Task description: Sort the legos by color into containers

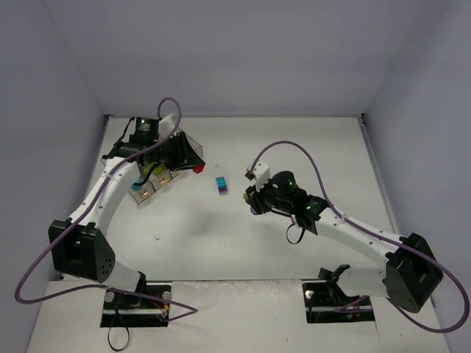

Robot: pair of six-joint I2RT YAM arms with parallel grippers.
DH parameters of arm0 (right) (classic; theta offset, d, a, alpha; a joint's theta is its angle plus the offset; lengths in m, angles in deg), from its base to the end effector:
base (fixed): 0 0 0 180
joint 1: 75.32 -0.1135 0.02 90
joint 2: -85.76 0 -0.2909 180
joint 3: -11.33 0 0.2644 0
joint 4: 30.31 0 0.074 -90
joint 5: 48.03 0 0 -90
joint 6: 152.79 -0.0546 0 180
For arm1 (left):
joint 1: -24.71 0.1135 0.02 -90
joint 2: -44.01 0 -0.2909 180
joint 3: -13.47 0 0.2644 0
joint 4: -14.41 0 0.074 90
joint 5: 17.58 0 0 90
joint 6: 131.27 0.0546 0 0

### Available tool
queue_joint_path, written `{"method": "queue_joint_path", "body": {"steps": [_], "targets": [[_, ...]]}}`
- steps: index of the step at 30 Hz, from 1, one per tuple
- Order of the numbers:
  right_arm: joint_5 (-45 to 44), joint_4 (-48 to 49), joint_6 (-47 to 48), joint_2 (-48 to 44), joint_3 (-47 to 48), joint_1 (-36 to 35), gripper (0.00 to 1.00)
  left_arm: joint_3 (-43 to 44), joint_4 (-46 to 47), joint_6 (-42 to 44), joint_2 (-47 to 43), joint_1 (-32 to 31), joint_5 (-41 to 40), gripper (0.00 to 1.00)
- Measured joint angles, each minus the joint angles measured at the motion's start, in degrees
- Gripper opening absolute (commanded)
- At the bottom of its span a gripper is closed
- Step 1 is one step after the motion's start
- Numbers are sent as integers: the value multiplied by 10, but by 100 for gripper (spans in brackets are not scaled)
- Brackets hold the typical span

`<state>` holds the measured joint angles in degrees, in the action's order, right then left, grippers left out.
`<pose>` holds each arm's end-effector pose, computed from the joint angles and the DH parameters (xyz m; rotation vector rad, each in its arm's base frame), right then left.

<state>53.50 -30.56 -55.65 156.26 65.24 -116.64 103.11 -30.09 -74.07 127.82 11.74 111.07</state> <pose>0.2168 0.2052 0.2753 -0.9080 1.6713 0.5967 0.3263 -0.1102 0.3567 -0.0143 2.3357 -1.1745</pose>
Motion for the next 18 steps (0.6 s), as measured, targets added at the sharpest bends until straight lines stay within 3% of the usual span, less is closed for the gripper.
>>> {"method": "queue_joint_path", "body": {"steps": [5, 11, 18], "targets": [[1, 1, -5, 0, 0, 0, 0, 66, -28, 36, 39, 41, -80, 0], [6, 2, -9, 10, 9, 0, 0, 163, -29, 59, 160, 74, -249, 2], [10, 2, -9, 14, 22, 0, 0, 253, -31, 80, 330, 83, -351, 14]]}}
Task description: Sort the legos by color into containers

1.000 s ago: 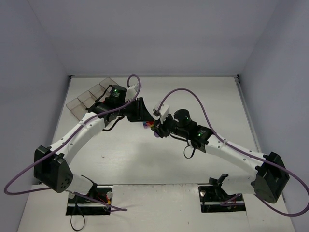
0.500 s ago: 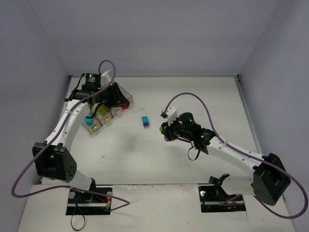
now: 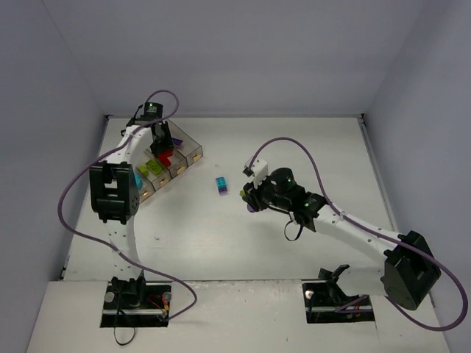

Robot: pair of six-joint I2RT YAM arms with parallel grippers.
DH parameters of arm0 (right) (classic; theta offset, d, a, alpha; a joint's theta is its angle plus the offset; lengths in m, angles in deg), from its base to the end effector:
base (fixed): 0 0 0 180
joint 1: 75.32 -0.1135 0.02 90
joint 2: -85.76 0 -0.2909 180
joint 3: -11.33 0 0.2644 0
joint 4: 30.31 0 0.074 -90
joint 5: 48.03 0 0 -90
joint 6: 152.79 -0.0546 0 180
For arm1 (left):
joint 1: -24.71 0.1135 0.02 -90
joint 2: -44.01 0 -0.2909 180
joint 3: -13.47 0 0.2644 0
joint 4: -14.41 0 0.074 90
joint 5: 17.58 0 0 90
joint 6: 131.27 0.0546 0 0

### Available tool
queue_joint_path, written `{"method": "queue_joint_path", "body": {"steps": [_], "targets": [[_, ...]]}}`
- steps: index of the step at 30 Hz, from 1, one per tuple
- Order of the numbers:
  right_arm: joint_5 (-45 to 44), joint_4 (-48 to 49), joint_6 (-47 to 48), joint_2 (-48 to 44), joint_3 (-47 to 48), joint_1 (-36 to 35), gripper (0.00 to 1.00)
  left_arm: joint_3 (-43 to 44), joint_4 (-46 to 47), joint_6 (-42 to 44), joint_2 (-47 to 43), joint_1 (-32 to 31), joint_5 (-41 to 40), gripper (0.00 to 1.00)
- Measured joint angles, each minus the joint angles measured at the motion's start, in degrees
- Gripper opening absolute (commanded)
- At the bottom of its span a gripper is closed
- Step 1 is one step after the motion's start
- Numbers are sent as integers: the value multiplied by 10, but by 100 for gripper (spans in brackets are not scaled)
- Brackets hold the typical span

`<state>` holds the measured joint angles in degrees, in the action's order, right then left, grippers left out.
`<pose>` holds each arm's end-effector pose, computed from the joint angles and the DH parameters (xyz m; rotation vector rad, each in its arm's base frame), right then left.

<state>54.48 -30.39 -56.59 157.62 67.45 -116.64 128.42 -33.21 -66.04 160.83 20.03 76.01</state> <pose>0.2223 0.2112 0.2835 -0.9004 1.6585 0.6255 0.4970 -0.0441 0.2668 -0.4004 2.4232 -0.3048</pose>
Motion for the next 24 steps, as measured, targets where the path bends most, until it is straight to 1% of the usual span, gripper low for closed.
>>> {"method": "queue_joint_path", "body": {"steps": [1, 2, 3, 4, 5, 6, 7, 10, 11, 14, 17, 20, 22, 24], "targets": [[1, 0, -1, 0, 2, 0, 0, 7, -1, 2, 15, 0, -7, 20], [2, 0, -1, 0, 3, 0, 0, 14, -1, 4, 30, 0, -13, 21], [4, 0, -2, 0, 4, 0, 0, 17, -2, 5, 40, 0, -18, 25], [4, 0, -2, 0, 4, 0, 0, 21, -4, 6, 47, 0, -22, 32], [4, 0, -2, 0, 4, 0, 0, 22, -6, 7, 52, 0, -26, 36], [4, 0, -2, 0, 5, 0, 0, 22, -9, 8, 52, 0, -31, 40], [4, 0, -2, 0, 5, 0, 0, 22, -11, 10, 51, 0, -34, 48], [4, 0, -2, 0, 6, 0, 0, 14, -8, 11, 38, 0, -37, 58], [4, 0, -1, 0, 7, 0, 0, 3, -6, 12, 25, 0, -36, 63], [5, -2, -1, 0, 12, 0, 0, -28, -6, 10, -19, -1, -29, 69], [10, -2, 2, 0, 24, 0, 0, -54, -12, 5, -72, -4, -9, 69], [20, -2, 8, 1, 39, 0, 1, -85, -10, -2, -141, -18, 41, 69], [28, -2, 14, 1, 47, 0, 1, -104, -10, -14, -183, -33, 93, 69], [36, -2, 17, 2, 55, 0, 1, -121, -8, -25, -222, -62, 147, 69]]}}
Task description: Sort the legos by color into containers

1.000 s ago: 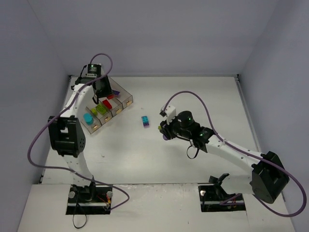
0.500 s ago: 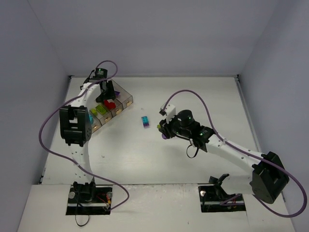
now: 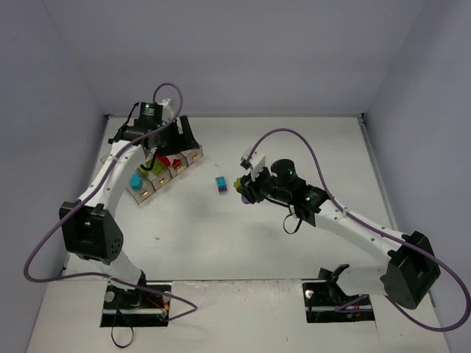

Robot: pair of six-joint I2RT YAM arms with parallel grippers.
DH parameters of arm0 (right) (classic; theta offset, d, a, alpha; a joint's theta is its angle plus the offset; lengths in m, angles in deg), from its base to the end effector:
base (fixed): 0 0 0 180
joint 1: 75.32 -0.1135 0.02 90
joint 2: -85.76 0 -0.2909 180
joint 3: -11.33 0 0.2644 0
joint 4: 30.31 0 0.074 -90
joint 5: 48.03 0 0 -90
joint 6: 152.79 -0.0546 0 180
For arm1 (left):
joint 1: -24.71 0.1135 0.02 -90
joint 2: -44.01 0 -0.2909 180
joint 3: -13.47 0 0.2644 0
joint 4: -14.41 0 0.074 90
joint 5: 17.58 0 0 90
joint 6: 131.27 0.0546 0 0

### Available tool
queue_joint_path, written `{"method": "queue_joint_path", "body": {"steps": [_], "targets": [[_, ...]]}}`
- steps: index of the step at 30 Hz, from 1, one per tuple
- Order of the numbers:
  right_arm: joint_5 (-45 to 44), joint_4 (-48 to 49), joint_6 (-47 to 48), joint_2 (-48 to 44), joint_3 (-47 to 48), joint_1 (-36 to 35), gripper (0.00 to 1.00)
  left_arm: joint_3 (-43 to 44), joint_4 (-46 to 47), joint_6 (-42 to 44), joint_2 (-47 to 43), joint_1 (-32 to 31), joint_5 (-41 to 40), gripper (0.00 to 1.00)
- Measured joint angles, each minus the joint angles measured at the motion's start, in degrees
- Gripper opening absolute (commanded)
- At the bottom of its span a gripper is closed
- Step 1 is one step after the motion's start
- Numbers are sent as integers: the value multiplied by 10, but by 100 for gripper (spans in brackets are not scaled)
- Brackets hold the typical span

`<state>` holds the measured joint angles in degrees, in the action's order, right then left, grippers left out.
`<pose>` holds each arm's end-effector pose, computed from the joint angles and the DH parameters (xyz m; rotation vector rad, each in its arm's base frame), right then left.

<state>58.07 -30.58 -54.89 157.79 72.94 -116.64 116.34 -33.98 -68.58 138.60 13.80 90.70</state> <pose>0.2262 0.2191 0.3189 -0.9342 1.5367 0.6677 0.3907 -0.0927 0.3605 -0.1593 2.3240 -0.7069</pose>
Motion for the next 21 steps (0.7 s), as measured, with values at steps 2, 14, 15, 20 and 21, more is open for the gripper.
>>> {"method": "queue_joint_path", "body": {"steps": [2, 14, 15, 20, 21], "targets": [[8, 0, 6, 2, 6, 0, 1, -8, -1, -5, -26, -35, 43, 69], [36, -3, 21, 7, 16, -3, 3, -97, 30, -53, -94, -195, 165, 69], [38, -3, 21, 7, 16, -4, 3, -97, 33, -55, -94, -198, 165, 69], [42, -8, 23, 7, 16, -4, 3, -97, 40, -60, -93, -213, 165, 68], [43, -10, 23, 7, 16, -4, 3, -97, 41, -61, -92, -215, 164, 68]]}}
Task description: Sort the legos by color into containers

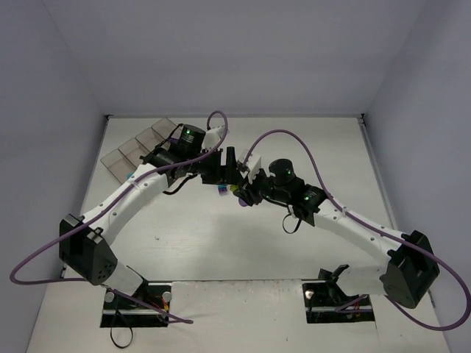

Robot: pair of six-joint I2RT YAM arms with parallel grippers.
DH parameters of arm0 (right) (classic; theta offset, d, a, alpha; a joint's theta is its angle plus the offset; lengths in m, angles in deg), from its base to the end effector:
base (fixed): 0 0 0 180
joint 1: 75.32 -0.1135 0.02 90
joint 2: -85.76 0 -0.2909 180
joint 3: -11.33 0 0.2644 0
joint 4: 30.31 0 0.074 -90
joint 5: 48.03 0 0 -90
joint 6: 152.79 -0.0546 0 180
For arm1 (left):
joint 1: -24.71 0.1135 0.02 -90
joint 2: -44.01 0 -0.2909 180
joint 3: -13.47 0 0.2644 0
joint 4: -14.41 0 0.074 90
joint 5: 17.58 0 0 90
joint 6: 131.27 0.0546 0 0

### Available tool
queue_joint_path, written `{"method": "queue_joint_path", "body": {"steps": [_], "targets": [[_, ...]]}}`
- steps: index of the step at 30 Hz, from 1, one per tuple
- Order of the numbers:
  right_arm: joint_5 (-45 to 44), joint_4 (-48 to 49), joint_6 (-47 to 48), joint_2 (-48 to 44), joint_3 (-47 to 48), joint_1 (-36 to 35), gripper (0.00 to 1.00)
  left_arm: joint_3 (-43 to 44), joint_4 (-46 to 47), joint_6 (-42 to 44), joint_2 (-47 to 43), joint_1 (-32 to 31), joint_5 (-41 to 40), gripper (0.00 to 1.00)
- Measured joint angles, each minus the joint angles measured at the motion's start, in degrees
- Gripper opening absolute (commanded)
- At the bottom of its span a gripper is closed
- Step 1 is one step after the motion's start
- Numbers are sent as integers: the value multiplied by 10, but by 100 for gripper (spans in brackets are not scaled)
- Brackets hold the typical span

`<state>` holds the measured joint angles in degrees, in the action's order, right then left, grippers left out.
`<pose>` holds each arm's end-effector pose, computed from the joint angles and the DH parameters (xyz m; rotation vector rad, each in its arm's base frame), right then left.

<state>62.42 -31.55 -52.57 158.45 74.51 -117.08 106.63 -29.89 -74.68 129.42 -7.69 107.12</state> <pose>0.2239 0.2255 0.3242 -1.0199 1.4848 0.7102 0.2824 -0.2160 0.3683 0.3509 2.3665 -1.2663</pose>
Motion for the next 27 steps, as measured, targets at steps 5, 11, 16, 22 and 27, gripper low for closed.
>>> {"method": "queue_joint_path", "body": {"steps": [5, 11, 16, 22, 27], "targets": [[0, -3, 0, -3, 0, -3, 3, 0, 0, -4, 13, -3, -2, 53], [0, -4, 0, -6, 0, -3, 3, -1, 0, -7, 21, -3, -4, 26], [0, -7, 2, -9, 0, -3, 7, -1, 4, -7, 21, -3, -2, 1], [-1, -6, 2, -9, 0, -3, 61, -2, 5, -6, 21, -3, -1, 0], [-10, -6, 8, -9, 0, -3, 65, -2, 4, -1, 21, -1, 2, 0]]}}
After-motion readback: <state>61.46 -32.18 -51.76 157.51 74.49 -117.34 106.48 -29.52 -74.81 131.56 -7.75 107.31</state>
